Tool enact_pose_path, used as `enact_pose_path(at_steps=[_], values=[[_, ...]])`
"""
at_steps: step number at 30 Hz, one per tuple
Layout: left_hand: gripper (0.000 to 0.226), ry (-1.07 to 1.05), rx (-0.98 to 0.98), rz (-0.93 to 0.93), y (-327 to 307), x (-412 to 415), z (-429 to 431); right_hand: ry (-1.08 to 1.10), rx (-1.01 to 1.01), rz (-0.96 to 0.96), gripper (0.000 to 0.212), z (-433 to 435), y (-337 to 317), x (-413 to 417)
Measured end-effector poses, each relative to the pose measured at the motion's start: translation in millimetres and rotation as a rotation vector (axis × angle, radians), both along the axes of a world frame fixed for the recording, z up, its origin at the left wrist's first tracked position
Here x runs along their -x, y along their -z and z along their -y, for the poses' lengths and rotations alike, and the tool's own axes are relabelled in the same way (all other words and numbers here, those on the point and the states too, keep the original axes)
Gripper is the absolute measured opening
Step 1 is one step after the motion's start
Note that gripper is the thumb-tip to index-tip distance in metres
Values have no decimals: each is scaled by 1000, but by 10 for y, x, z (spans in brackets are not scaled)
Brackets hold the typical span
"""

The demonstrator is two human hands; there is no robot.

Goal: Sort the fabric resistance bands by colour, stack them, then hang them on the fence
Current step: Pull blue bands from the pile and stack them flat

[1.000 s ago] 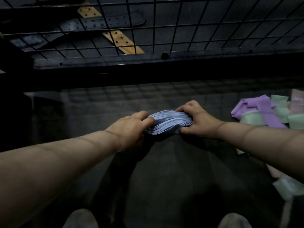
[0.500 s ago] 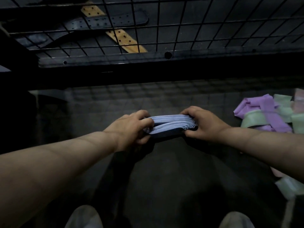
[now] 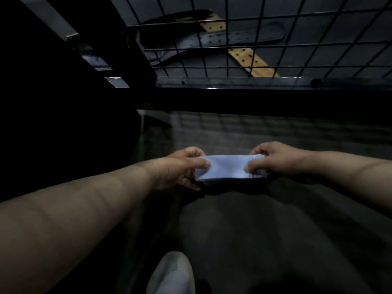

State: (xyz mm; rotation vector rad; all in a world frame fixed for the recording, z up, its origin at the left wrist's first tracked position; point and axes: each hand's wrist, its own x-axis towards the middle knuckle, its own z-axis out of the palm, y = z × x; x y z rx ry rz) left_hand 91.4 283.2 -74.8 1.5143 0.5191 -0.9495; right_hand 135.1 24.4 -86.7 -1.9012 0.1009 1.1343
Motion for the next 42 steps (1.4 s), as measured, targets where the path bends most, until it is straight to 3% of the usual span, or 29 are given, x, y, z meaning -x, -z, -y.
enact_pose_path(at_steps=[4,9,12,14,16,20,22,25,29,31,33,37,42], values=[[14,-135,-224,148,35,-212,-207,65,14,-20,28,-438,-49,-164],[16,-191,-313,239,98,-428,-72,172,90,-5,31,-547,6,-307],[36,-188,-339,249,142,-488,43,199,130,2,25,-454,44,-347],[50,-172,-371,227,196,-484,131,159,214,54,37,-407,67,-351],[45,-150,-416,207,256,-481,214,170,249,60,47,-399,71,-333],[36,-120,-491,243,279,-477,240,168,264,76,44,-431,54,-339],[44,-37,-537,277,287,-474,196,44,360,159,48,-415,14,-381],[57,252,-731,334,316,-474,118,-228,566,287,62,-373,10,-433],[79,380,-783,472,294,-446,105,-259,431,428,66,-293,71,-367],[96,589,-797,569,267,-434,94,-309,333,594,61,-259,54,-308],[91,773,-848,647,247,-458,76,-438,305,731,63,-256,3,-270],[73,804,-891,721,217,-519,84,-636,381,716,80,-279,5,-277],[75,878,-913,729,197,-614,68,-560,373,736,46,-273,29,-355]])
